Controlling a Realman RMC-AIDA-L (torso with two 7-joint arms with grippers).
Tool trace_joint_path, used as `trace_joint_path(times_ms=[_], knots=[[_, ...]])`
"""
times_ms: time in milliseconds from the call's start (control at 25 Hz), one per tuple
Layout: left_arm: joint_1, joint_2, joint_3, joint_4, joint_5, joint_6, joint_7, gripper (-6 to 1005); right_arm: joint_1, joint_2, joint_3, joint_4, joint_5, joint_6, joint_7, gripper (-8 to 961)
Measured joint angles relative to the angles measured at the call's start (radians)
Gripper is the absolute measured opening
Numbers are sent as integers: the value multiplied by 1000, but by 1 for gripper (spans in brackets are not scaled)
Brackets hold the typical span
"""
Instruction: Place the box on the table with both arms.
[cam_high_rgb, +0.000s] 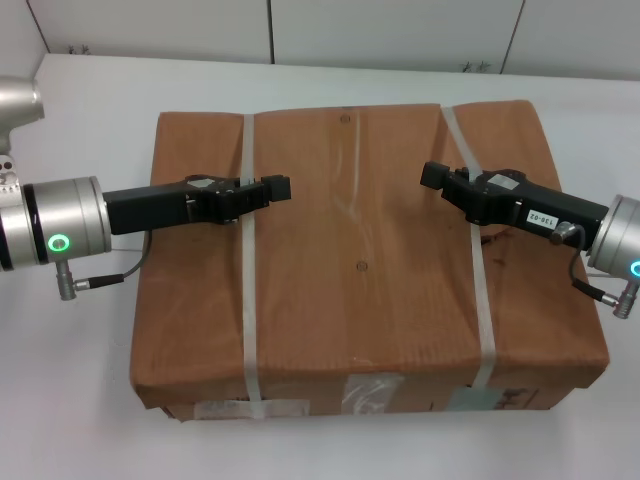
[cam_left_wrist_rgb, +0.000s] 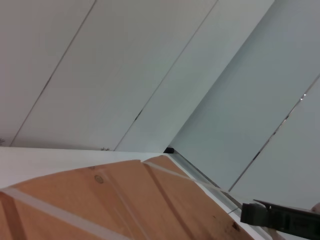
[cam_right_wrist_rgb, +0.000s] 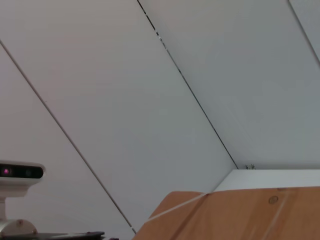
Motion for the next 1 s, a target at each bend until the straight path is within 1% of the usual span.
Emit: trace_joint_path(times_ms=[360, 560, 840, 1000], knots=[[-1, 0, -1, 0, 0, -1, 1, 112, 0, 0, 0, 0, 0, 0, -1, 8], [2, -1, 0, 0, 0, -26, 1, 112, 0, 2, -1, 1, 0, 10, -4, 9], [-3, -20, 3, -1, 11, -99, 2, 112, 0, 6, -11, 11, 0, 72, -5, 10], [-6, -33, 3, -1, 24, -161, 4, 112, 3, 7, -12, 28, 0, 116, -5, 10]])
